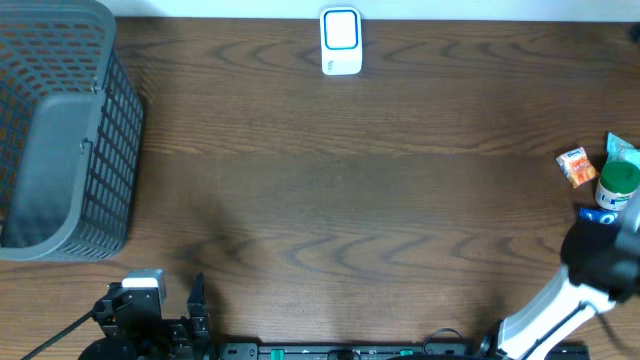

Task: Scan the item barcode
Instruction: 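Carry the pack to the right table edge and release it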

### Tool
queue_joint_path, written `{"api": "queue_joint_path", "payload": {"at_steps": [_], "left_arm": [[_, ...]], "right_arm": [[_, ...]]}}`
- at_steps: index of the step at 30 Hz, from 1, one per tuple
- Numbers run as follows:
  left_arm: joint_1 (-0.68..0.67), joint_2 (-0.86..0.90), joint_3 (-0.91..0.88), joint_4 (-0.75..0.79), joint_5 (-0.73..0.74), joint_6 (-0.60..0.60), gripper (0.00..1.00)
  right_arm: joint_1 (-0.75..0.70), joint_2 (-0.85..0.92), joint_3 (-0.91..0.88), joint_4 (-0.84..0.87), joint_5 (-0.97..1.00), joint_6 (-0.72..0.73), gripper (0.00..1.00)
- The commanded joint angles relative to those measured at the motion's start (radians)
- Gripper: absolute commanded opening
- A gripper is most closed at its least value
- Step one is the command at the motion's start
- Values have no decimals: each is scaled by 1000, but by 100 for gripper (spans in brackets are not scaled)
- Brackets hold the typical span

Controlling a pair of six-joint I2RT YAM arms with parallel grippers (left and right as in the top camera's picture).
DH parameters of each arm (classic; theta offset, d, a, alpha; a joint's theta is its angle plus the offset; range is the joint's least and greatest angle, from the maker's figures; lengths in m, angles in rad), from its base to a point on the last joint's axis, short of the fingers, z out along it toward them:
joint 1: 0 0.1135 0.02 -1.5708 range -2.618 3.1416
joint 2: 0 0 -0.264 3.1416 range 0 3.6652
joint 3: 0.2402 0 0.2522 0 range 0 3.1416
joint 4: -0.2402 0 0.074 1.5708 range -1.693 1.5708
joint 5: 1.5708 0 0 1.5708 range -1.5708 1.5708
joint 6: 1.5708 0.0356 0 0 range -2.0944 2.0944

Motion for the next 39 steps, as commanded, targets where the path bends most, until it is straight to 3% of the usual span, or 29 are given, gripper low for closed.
{"api": "queue_joint_path", "payload": {"at_steps": [1,10,22,28,39], "left_arm": [[-4,-4,4,-2,-13,6,98],[-4,-4,4,-2,-13,6,98],[-4,-4,4,-2,-13,6,98],[-4,-4,4,-2,-13,6,98],[-4,-4,4,-2,-13,6,98]], "right_arm": [[104,-190,19,-48,-140,-184,99],[238,-507,19,-304,-142,-194,99],[237,-739,12,-400,-47,-217,99],[237,-901,-149,-227,-21,-193,99],[244,-1421,-1040,399,-40,-113,99]]}}
